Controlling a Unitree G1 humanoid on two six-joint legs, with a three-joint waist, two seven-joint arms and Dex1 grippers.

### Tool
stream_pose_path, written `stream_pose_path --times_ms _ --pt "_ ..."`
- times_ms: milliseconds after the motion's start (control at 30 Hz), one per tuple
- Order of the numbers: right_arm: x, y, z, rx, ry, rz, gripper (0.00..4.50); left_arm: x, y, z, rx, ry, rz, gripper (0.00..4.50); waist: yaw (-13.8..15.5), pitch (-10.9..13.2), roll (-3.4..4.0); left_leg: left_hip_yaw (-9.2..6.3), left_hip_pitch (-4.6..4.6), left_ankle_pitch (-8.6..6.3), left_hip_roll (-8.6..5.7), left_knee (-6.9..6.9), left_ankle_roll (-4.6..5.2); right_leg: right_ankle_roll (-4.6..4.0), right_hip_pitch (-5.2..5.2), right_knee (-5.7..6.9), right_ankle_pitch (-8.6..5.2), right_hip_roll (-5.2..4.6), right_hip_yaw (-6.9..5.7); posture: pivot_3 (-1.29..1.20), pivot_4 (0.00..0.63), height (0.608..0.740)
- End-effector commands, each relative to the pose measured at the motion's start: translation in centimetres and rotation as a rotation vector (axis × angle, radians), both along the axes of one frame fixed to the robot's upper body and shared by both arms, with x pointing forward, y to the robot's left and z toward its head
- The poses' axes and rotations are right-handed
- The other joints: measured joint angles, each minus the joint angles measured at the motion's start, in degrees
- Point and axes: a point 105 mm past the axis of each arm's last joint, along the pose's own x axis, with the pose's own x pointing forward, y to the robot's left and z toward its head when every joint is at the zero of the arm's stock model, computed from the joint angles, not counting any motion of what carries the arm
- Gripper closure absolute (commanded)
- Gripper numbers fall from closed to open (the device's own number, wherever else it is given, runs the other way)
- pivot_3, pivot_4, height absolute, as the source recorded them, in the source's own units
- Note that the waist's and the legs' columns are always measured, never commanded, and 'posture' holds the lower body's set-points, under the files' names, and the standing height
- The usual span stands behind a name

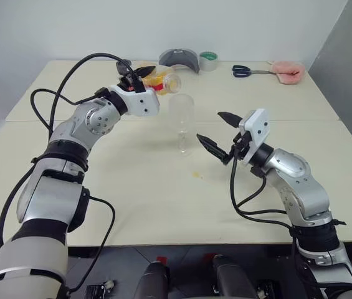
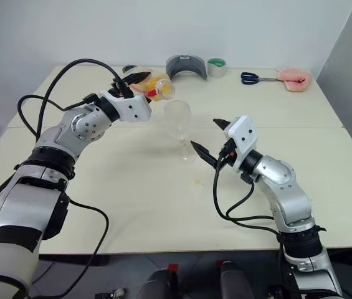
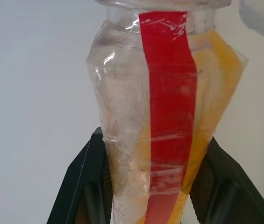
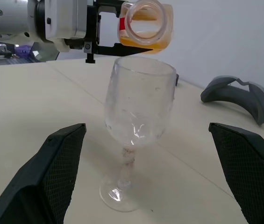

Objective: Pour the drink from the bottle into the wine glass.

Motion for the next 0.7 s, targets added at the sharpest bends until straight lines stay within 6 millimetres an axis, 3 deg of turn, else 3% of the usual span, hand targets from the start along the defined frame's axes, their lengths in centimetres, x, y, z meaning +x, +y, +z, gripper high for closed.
stream_pose_path --times_ms 33,700 --pt "-0.2 0.0 1.8 0.022 -0.087 -0.009 0.0 -0.4 -0.2 2.8 0.002 -0.103 -0.016 2.78 0.0 0.0 0.0 0.0 0.0 0.0 0.0 0.0 0.0 0.0 0.0 0.0 0.0 0.0 0.0 0.0 0.15 0.74" --pt "-1.2 0.7 2.3 0.052 -0.085 0.09 0.0 -0.3 0.1 3.7 0.082 -0.19 0.018 2.78 0.0 0.0 0.0 0.01 0.0 0.0 0.0 0.0 0.0 0.0 -0.01 0.01 0.0 0.0 0.0 0.0 0.15 0.74"
